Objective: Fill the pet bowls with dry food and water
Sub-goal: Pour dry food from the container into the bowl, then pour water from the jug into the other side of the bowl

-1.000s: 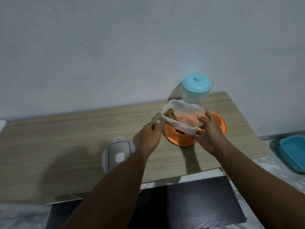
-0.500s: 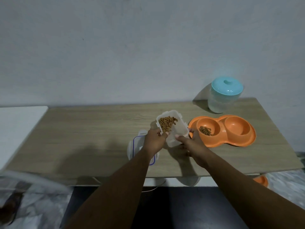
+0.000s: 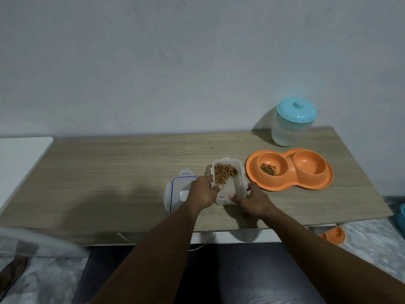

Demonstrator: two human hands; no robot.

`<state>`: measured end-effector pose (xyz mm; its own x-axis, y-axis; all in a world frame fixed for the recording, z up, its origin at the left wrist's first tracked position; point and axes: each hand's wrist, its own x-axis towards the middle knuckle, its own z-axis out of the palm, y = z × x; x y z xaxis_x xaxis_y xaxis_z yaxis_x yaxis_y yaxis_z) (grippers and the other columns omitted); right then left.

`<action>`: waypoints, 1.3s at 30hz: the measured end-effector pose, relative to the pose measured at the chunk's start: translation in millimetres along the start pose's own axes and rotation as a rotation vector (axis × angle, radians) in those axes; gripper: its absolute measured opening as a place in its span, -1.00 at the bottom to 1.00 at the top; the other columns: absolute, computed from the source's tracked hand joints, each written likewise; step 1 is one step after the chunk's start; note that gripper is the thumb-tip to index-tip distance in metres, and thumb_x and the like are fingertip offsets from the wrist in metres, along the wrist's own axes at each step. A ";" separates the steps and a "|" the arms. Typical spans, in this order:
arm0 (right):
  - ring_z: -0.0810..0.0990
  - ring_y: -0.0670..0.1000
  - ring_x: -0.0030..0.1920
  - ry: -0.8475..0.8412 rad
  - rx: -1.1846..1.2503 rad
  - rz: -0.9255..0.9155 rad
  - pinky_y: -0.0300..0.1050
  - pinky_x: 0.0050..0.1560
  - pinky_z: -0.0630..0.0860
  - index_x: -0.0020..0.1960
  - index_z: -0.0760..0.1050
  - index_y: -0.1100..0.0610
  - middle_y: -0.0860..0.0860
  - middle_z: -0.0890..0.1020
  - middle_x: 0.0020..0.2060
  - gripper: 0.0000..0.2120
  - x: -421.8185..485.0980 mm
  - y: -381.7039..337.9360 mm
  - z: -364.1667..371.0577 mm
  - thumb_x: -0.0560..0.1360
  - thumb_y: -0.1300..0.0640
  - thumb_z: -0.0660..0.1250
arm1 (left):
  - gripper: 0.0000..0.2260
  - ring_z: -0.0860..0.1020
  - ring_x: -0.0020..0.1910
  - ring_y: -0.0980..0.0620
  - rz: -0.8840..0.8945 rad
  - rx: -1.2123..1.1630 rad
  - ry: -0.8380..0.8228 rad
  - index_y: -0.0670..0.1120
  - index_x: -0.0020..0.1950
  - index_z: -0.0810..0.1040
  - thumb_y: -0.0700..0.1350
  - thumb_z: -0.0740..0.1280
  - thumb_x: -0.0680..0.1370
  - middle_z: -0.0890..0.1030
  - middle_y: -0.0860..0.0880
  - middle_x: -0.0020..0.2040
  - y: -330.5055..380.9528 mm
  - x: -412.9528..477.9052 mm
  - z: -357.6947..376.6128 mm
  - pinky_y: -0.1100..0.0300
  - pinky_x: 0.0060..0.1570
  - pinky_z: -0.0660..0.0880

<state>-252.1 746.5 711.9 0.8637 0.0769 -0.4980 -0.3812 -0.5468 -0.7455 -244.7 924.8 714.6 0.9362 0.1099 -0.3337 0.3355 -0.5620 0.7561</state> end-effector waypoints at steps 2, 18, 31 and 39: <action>0.57 0.13 0.17 -0.007 -0.025 -0.001 0.08 0.16 0.57 0.37 0.27 0.14 0.11 0.54 0.22 -0.35 1.2 0.9 -1.1 0.46 -0.13 0.48 | -0.75 0.64 -0.04 -0.03 0.002 0.017 0.019 -0.06 0.18 0.64 -0.01 0.39 0.54 0.70 -0.07 -0.01 0.4 0.3 0.6 0.06 0.09 0.58; 0.60 0.08 0.01 0.061 -0.064 -0.019 0.02 -0.01 0.55 0.14 0.47 0.11 0.09 0.60 0.05 -0.48 -0.9 -8.2 -41.1 0.48 -0.31 0.35 | -0.72 0.58 0.06 -0.14 0.028 0.298 0.214 -0.11 0.12 0.57 0.06 0.30 0.55 0.64 -0.11 0.05 26.8 4.9 -11.3 0.05 0.02 0.53; 0.65 0.14 -0.07 0.516 0.184 -0.074 0.26 0.06 0.61 -0.12 0.56 0.11 0.09 0.67 -0.16 -0.63 12.7 -1.1 -190.1 0.51 -0.21 0.32 | -0.52 0.43 0.32 -0.09 0.292 0.315 0.139 0.00 0.33 0.46 0.16 0.35 0.48 0.48 -0.08 0.27 126.0 41.9 45.6 -0.03 0.24 0.45; 0.57 0.12 0.01 0.441 0.438 -0.066 0.25 0.21 0.53 0.15 0.51 0.34 0.29 0.59 0.06 -0.50 63.7 14.2 -260.2 0.59 -0.13 0.28 | 0.04 0.15 0.53 -0.14 0.413 0.674 -0.119 0.03 0.54 0.16 0.44 0.43 0.19 0.22 -0.08 0.54 164.5 60.5 131.5 -0.13 0.46 0.18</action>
<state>-116.7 526.6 784.9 0.9092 -0.3040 -0.2843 -0.3413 -0.1533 -0.9274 -146.6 731.2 744.8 0.9408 -0.2824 -0.1872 -0.2072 -0.9167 0.3417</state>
